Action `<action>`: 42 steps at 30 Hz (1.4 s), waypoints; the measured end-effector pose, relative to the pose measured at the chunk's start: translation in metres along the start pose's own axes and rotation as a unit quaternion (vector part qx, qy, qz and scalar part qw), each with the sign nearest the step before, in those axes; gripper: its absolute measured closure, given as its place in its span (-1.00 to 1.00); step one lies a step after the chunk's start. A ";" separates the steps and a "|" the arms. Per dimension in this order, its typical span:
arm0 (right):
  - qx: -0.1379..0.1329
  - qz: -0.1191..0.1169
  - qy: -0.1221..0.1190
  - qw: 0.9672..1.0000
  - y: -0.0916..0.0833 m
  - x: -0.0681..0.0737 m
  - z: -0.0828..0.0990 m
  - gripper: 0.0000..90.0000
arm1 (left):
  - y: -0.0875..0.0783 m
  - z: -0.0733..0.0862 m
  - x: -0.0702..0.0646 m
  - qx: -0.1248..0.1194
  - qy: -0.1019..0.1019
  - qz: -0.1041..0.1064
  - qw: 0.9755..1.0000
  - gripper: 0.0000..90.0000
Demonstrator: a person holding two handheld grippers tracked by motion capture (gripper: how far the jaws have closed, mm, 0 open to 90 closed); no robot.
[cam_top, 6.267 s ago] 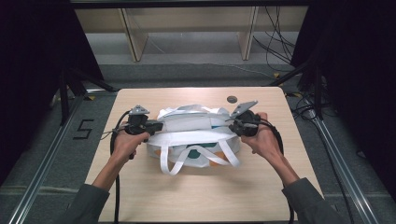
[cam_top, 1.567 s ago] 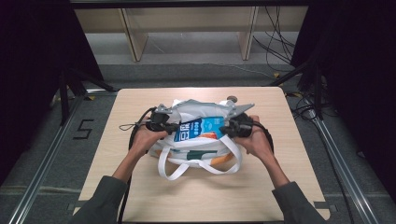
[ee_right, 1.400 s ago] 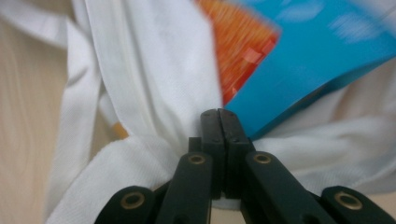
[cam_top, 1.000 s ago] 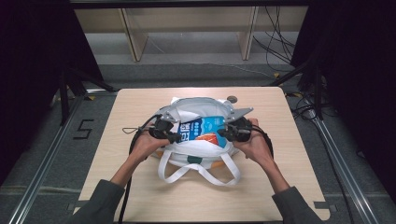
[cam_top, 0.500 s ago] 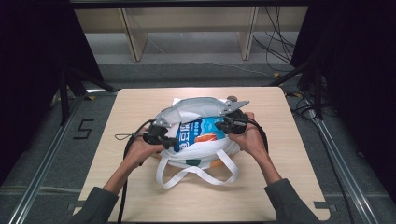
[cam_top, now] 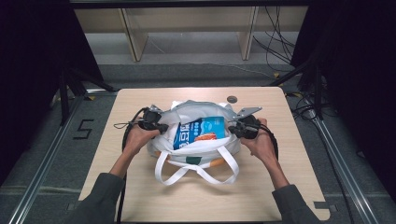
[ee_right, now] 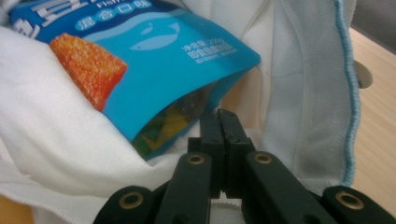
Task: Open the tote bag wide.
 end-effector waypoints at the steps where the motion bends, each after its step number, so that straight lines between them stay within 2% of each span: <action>1: -0.003 -0.011 -0.007 1.000 -0.004 0.002 -0.003 1.00 | -0.008 -0.007 -0.007 -0.011 0.007 0.023 1.000 0.87; 2: -0.003 -0.011 -0.007 1.000 -0.004 0.002 -0.003 1.00 | -0.008 -0.007 -0.007 -0.011 0.007 0.023 1.000 0.87; 3: -0.015 -0.014 -0.003 1.000 -0.007 0.007 -0.007 1.00 | -0.012 -0.013 -0.009 -0.032 0.007 0.013 0.999 0.87; 4: -0.017 -0.015 -0.014 1.000 -0.011 0.008 -0.010 1.00 | -0.015 -0.015 -0.008 -0.036 0.004 0.008 0.999 0.86; 6: -0.022 -0.016 -0.008 1.000 -0.013 0.011 -0.012 1.00 | -0.018 -0.017 -0.006 -0.046 0.003 0.008 0.999 0.85; 7: -0.029 -0.019 -0.017 0.999 -0.017 0.011 -0.015 1.00 | -0.023 -0.018 -0.002 -0.062 -0.013 0.010 0.998 0.84; 12: -0.043 -0.015 -0.018 0.999 -0.025 0.008 -0.017 1.00 | -0.034 -0.017 0.010 -0.081 -0.031 0.001 0.996 0.82; 13: -0.039 -0.018 -0.012 0.999 -0.028 0.008 -0.016 1.00 | -0.037 -0.017 0.013 -0.091 -0.040 0.001 0.995 0.82; 14: -0.046 -0.018 -0.008 0.999 -0.029 0.007 -0.017 1.00 | -0.043 -0.018 0.015 -0.103 -0.053 0.005 0.993 0.81; 18: -0.050 -0.023 -0.004 0.998 -0.035 0.006 -0.017 1.00 | -0.052 -0.018 0.015 -0.113 -0.051 0.010 0.992 0.79; 19: -0.058 -0.022 -0.012 0.998 -0.038 0.005 -0.017 1.00 | -0.057 -0.017 0.014 -0.117 -0.052 0.011 0.992 0.78; 20: -0.060 -0.021 -0.003 0.998 -0.039 0.006 -0.016 1.00 | -0.058 -0.017 0.014 -0.116 -0.053 0.014 0.992 0.77; 23: -0.063 -0.022 -0.008 0.998 -0.042 0.004 -0.017 0.99 | -0.063 -0.017 0.012 -0.122 -0.049 0.015 0.991 0.76; 24: -0.060 -0.024 -0.005 0.998 -0.045 0.006 -0.015 0.99 | -0.064 -0.017 0.010 -0.128 -0.053 0.014 0.990 0.75; 25: -0.060 -0.023 -0.001 0.998 -0.045 0.006 -0.014 0.99 | -0.066 -0.016 0.010 -0.124 -0.047 0.018 0.991 0.74; 26: -0.062 -0.023 -0.007 0.998 -0.046 0.005 -0.014 0.99 | -0.068 -0.016 0.009 -0.124 -0.047 0.018 0.991 0.74; 27: -0.062 -0.022 -0.005 0.998 -0.048 0.005 -0.013 0.99 | -0.069 -0.016 0.007 -0.133 -0.054 0.019 0.989 0.73; 28: -0.064 -0.020 -0.004 0.998 -0.050 0.004 -0.012 0.99 | -0.071 -0.016 0.006 -0.135 -0.052 0.021 0.989 0.73; 29: -0.071 -0.023 -0.014 0.997 -0.052 0.003 -0.011 0.99 | -0.073 -0.015 0.007 -0.132 -0.044 0.020 0.990 0.72; 30: -0.071 -0.023 -0.014 0.997 -0.052 0.003 -0.011 0.99 | -0.074 -0.015 0.005 -0.139 -0.054 0.019 0.989 0.72; 31: -0.068 -0.023 -0.002 0.997 -0.054 0.003 -0.008 0.98 | -0.075 -0.011 0.003 -0.140 -0.048 0.023 0.989 0.71; 33: -0.071 -0.022 -0.001 0.997 -0.056 0.000 -0.007 0.98 | -0.076 -0.010 0.001 -0.141 -0.055 0.027 0.988 0.70; 37: -0.068 -0.023 0.009 0.997 -0.059 0.000 -0.003 0.97 | -0.080 -0.006 -0.002 -0.148 -0.053 0.030 0.987 0.68; 41: -0.075 -0.020 0.001 0.997 -0.060 -0.003 -0.001 0.94 | -0.086 -0.002 -0.005 -0.154 -0.050 0.030 0.986 0.66; 42: -0.075 -0.020 0.005 0.997 -0.062 -0.004 0.000 0.92 | -0.087 -0.001 -0.007 -0.157 -0.054 0.034 0.986 0.65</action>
Point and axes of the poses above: each handheld gripper's, and its own axes: y roughly forward along the jaws, z roughly out of its underside, x roughly to its left, the point moved 6 cm from there along y, roughly forward along the jaws, and after that the axes turned 10 degrees about y, right-handed, at the moved point
